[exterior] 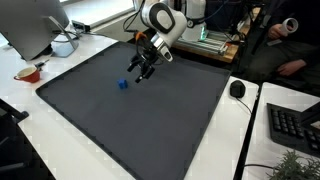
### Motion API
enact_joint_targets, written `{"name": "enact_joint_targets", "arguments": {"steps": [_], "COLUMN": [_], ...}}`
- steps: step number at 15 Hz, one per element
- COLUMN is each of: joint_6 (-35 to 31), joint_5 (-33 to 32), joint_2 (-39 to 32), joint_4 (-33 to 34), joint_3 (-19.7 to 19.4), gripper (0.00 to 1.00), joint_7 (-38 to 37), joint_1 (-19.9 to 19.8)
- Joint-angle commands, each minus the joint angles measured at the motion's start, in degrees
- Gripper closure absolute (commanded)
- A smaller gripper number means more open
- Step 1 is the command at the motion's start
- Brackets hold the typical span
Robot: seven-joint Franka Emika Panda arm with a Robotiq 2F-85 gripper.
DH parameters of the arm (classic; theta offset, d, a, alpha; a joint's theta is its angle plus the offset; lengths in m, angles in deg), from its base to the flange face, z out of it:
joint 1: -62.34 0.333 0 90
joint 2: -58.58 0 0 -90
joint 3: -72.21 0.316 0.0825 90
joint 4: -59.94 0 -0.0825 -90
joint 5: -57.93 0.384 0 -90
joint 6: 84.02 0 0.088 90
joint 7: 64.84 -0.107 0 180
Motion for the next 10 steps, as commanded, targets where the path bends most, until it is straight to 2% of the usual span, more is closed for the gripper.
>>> {"name": "enact_joint_targets", "arguments": {"steps": [1,4,6,8,10], "joint_6": [-5.28,-9.31,-7.31,-8.12,0.6], "joint_5": [0.13,0.04,0.28,0.3,0.27], "joint_2": [0.08,-0.31,0.01,0.01,-0.25], "joint_4": [2.52,4.66,3.48,4.17,3.21], "joint_3": [-1.19,-2.11,-1.84,-2.15,-1.38], "gripper": [0.0,0.0,0.0,0.0,0.0], "joint_7": [2.11,2.84,1.56,1.57,-0.71], "joint_1": [-1.48,-2.39,-1.76,-2.22,-0.67]}}
